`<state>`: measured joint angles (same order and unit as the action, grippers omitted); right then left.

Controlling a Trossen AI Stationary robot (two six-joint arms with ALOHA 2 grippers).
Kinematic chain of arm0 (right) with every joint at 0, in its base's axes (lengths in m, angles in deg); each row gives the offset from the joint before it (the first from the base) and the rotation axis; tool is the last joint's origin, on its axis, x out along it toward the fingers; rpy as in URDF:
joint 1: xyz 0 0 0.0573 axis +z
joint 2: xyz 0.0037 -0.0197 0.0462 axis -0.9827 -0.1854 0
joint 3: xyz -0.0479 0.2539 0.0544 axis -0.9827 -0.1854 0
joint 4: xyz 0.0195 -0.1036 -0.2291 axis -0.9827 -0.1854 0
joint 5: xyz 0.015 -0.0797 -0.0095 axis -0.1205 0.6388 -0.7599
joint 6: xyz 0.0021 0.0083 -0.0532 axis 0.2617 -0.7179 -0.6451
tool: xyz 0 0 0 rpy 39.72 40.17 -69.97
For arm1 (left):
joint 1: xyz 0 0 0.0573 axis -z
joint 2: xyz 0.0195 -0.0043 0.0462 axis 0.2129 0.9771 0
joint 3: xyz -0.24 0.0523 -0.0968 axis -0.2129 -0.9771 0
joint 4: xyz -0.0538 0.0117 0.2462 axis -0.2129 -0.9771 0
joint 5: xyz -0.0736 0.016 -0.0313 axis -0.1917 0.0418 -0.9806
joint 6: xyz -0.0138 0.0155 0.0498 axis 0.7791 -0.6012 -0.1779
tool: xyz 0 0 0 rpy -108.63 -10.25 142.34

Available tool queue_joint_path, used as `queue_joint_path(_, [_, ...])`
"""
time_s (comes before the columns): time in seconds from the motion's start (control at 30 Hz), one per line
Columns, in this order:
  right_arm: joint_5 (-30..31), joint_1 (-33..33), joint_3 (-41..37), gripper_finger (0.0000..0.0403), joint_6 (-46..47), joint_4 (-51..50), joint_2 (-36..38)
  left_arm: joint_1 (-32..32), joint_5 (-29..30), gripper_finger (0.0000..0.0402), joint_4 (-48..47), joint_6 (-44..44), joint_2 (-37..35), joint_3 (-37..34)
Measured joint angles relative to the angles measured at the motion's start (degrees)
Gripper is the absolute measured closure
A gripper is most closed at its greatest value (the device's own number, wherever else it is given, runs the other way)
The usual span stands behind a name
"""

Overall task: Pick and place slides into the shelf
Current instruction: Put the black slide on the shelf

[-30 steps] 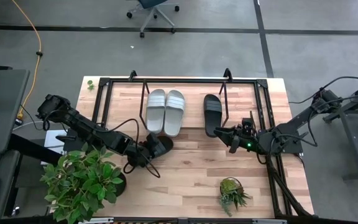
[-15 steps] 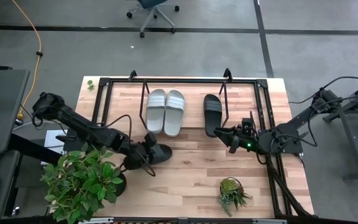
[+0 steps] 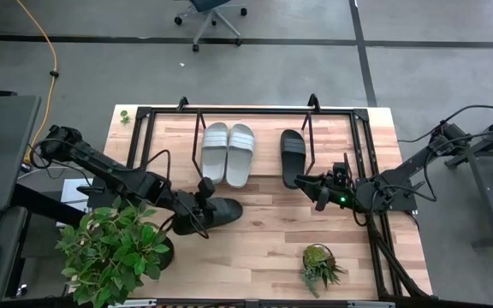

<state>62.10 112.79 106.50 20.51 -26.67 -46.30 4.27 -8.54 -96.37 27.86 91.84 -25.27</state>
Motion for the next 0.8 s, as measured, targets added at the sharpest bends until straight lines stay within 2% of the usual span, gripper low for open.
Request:
queue_joint_path(0.3, [0.0, 0.0, 0.0, 0.0235, 0.0, 0.0, 0.0, 0.0, 0.4, 0.0397, -1.8, -2.5, 0.0, 4.8])
queue_joint_path(0.8, [-2.2, 0.0, 0.0, 0.0235, 1.3, 0.0, 0.0, 0.0, 2.2, 0.04, -2.5, -1.8, -0.4, 5.2])
